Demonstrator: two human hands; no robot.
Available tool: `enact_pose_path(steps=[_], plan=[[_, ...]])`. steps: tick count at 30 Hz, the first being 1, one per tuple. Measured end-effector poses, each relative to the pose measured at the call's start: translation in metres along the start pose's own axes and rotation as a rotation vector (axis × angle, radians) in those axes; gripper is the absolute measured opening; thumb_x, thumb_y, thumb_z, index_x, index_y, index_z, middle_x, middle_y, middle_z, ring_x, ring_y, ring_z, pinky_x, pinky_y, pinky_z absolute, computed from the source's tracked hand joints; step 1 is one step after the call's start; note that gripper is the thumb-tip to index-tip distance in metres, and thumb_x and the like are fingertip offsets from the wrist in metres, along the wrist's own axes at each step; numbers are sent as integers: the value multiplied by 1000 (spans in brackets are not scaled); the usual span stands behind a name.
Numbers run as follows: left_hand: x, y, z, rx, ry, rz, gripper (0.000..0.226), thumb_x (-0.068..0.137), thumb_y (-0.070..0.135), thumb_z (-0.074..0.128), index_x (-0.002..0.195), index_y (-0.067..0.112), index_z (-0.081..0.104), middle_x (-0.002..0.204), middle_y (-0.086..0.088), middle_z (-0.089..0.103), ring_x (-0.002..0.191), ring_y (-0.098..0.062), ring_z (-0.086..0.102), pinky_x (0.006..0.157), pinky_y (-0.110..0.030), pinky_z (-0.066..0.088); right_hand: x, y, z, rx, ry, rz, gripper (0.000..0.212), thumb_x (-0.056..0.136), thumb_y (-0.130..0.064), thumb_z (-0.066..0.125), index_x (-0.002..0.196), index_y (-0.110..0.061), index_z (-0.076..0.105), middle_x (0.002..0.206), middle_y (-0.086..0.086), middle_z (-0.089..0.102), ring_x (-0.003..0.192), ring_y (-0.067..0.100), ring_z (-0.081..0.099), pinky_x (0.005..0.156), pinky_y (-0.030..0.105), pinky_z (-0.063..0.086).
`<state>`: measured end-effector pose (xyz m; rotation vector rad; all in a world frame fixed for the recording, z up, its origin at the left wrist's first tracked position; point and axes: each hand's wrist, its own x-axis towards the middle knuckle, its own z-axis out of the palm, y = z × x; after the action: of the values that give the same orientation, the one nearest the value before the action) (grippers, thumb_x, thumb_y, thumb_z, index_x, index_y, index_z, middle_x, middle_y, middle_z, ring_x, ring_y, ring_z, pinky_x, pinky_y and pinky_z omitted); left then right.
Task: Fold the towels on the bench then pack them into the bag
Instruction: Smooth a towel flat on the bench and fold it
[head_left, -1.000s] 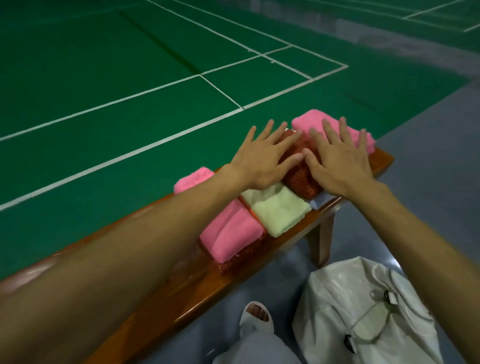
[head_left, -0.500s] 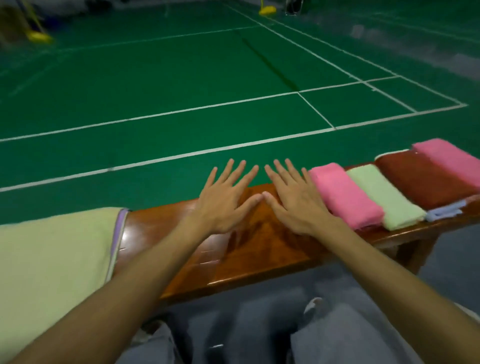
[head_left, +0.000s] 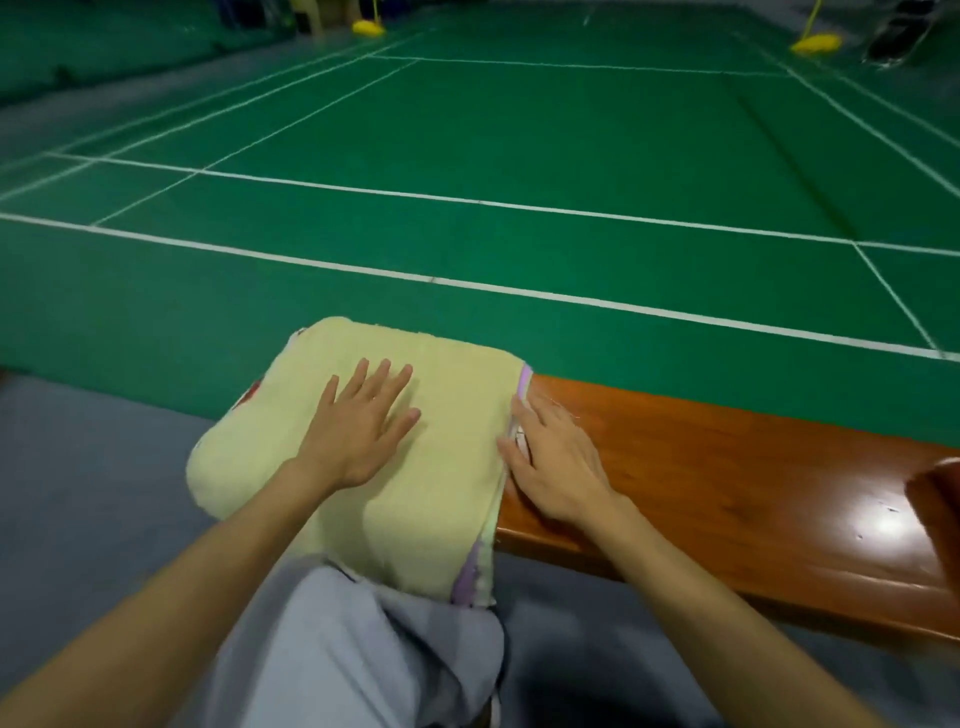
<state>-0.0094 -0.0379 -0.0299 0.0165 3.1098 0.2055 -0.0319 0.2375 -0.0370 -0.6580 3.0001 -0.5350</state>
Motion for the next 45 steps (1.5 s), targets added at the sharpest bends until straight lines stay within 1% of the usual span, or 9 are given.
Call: enact_pose_path(steps=[3,6,11,17,25,34,37,40,45], plan=[[-8,-41,4,-66,64,-116,61,108,54,26,162,26,27,170,-5,20,157,-29,15,125,-52,13,9,-24,15,42,57,99,49,102,-50,46,132,-14,58,129,9,58,120,28,52,100,44,48],[-11,-68,3,-183,369,-309,47,102,40,48,129,4,61,135,-21,59,122,-41,52,102,-52,43,16,-37,23,200,215,261,33,95,-44,65,108,-14,71,96,1,67,88,19,62,79,39,56],[-4,-90,-8,-411,501,-771,25,90,27,72,101,5,74,109,-17,68,97,-36,60,82,-45,51,23,-45,24,367,337,365,9,89,-23,78,93,-16,82,87,-2,77,76,9,67,74,29,59],[-7,-72,-19,-270,672,-613,8,88,10,70,89,4,76,103,-16,61,94,-36,55,77,-41,43,10,-39,10,408,485,246,8,90,-18,74,82,-17,72,77,-7,63,71,10,57,58,15,36],[-21,-5,-41,-240,792,-345,6,88,9,65,84,5,67,96,-13,61,85,-35,56,66,-36,37,-9,2,-28,711,349,362,16,108,-31,38,94,-29,44,93,2,58,87,26,62,75,51,58],[4,142,1,-359,350,-26,14,109,26,34,100,15,31,71,-5,50,66,-36,46,59,-40,31,-50,151,-74,1085,632,843,12,106,-13,47,107,-7,58,99,8,59,84,18,54,63,28,42],[11,183,32,-406,251,49,14,109,26,33,108,12,35,79,-8,57,77,-43,57,60,-43,34,-81,205,-82,979,595,872,13,100,-9,56,108,-2,65,103,10,65,92,22,58,64,28,45],[19,207,57,-428,249,59,29,107,20,39,132,4,39,112,-21,64,99,-47,60,76,-48,43,-101,239,-81,790,553,905,2,95,-17,66,96,-16,68,101,6,70,95,25,63,72,32,50],[19,222,66,-301,239,-57,36,97,29,56,125,15,40,113,-13,64,97,-37,62,73,-43,46,-112,251,-84,405,492,794,14,90,-26,71,99,-21,61,100,6,70,93,31,66,78,39,51]])
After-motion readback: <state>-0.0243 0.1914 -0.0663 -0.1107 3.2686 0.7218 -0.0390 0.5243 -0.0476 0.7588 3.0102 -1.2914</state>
